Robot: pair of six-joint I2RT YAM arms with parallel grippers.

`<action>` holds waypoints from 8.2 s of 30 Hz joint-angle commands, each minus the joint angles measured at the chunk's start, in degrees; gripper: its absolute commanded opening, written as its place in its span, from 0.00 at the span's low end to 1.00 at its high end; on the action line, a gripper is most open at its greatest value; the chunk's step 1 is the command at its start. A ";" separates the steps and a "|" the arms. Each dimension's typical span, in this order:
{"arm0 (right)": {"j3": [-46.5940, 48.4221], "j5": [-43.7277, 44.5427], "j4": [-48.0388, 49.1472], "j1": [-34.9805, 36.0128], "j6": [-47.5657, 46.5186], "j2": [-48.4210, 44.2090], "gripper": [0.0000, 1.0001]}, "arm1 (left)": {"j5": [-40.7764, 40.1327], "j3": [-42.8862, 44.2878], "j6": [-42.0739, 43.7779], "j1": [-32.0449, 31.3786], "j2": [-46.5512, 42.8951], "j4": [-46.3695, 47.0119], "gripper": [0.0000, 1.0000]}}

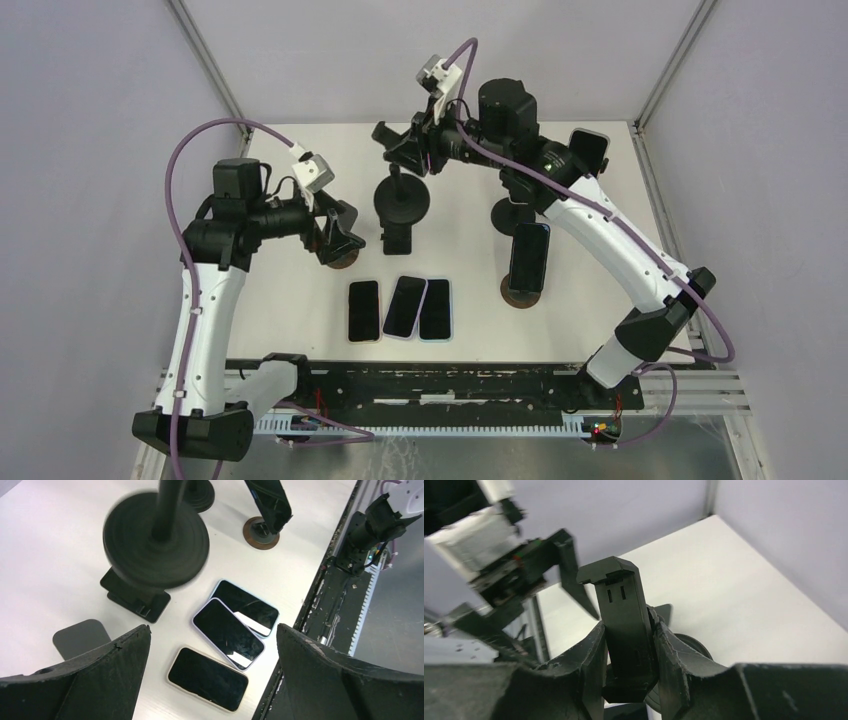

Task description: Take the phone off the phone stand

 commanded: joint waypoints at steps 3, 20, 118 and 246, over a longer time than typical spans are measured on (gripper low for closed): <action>4.67 10.11 4.34 -4.56 -3.74 2.86 0.00 | -2.73 0.53 -2.15 0.11 -1.81 1.19 1.00; 6.01 7.93 16.74 -10.98 0.74 19.12 0.00 | -0.87 -2.12 0.53 0.04 -2.75 -0.85 1.00; -18.24 17.33 -0.31 -29.34 -4.66 2.98 0.34 | 4.49 -1.79 6.01 0.06 0.37 -5.72 1.00; -21.50 -25.62 58.20 -8.72 41.02 -12.49 0.00 | 14.19 -4.41 43.39 0.02 -5.66 -29.65 0.02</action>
